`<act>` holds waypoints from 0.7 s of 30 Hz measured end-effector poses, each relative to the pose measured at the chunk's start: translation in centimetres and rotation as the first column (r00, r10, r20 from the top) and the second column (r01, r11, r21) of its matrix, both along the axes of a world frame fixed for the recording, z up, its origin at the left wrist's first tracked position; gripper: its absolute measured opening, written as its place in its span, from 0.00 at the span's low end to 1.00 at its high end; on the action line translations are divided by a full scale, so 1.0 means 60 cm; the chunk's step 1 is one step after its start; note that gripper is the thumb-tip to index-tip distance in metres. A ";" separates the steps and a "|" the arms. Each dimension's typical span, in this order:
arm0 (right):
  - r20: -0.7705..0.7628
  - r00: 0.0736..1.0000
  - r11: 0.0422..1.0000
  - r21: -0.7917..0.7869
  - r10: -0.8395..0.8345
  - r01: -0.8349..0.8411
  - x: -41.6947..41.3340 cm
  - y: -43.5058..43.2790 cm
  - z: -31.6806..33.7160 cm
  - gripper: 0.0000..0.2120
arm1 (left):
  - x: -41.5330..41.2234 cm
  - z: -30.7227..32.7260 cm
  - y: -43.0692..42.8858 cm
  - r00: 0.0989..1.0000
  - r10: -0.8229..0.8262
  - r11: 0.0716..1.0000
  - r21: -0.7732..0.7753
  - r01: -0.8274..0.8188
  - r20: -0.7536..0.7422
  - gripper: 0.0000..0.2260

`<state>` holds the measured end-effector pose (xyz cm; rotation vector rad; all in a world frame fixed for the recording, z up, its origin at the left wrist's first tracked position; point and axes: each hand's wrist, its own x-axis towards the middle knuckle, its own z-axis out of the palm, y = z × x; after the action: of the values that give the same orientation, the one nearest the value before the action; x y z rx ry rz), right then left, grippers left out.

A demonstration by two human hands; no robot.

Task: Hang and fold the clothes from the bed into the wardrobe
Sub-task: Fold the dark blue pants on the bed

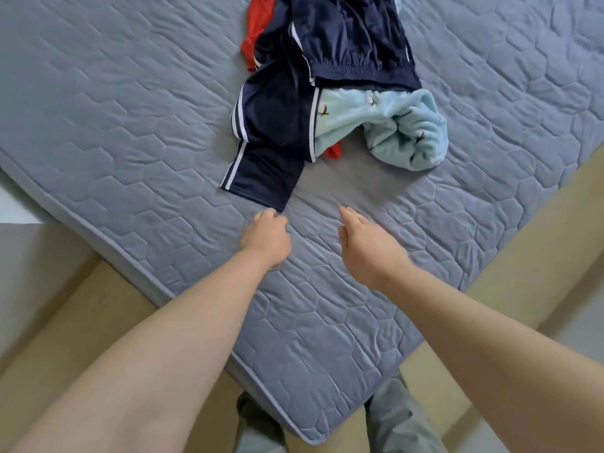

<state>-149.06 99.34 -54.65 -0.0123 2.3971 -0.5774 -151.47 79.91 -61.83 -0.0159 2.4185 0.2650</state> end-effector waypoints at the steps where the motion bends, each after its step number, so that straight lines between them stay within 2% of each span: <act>1: 0.032 0.999 1.000 0.000 0.001 -0.001 -0.002 -0.002 -0.033 0.21 | -0.010 -0.028 0.004 1.000 -0.011 1.000 -0.027 0.011 0.012 0.16; 5: 0.151 0.988 0.999 0.005 0.039 -0.040 -0.012 0.010 -0.155 0.24 | -0.047 -0.122 0.019 0.998 -0.058 0.991 -0.119 0.061 0.031 0.19; 9: 0.136 0.991 1.000 0.000 -0.013 0.013 -0.023 0.028 -0.242 0.23 | -0.064 -0.192 0.026 0.985 -0.107 0.971 -0.199 0.133 0.136 0.23; 11: 0.124 0.991 0.999 -0.011 -0.046 0.048 -0.022 0.031 -0.270 0.20 | -0.053 -0.217 0.027 0.993 -0.064 0.978 -0.194 0.081 0.094 0.26; 14: 0.130 0.984 0.992 -0.039 -0.118 0.124 -0.010 0.028 -0.290 0.18 | -0.011 -0.232 0.025 0.992 0.033 0.999 -0.032 -0.037 -0.119 0.21; 16: 0.151 0.970 0.978 -0.053 -0.191 0.200 -0.001 0.022 -0.288 0.18 | 0.029 -0.224 0.022 0.959 0.233 0.966 0.150 -0.210 -0.164 0.19; 18: 0.176 0.948 0.955 -0.092 -0.264 0.283 0.008 0.012 -0.276 0.16 | 0.077 -0.200 0.019 0.907 0.410 0.887 0.276 -0.371 -0.099 0.17; 21: 0.290 0.875 0.877 -0.175 -0.388 0.447 0.019 -0.012 -0.253 0.20 | 0.155 -0.148 0.023 0.824 0.543 0.727 0.403 -0.556 0.159 0.21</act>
<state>-147.92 98.60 -69.82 0.4659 2.0769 -1.0043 -142.17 81.32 -70.73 -0.5454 2.2126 1.0690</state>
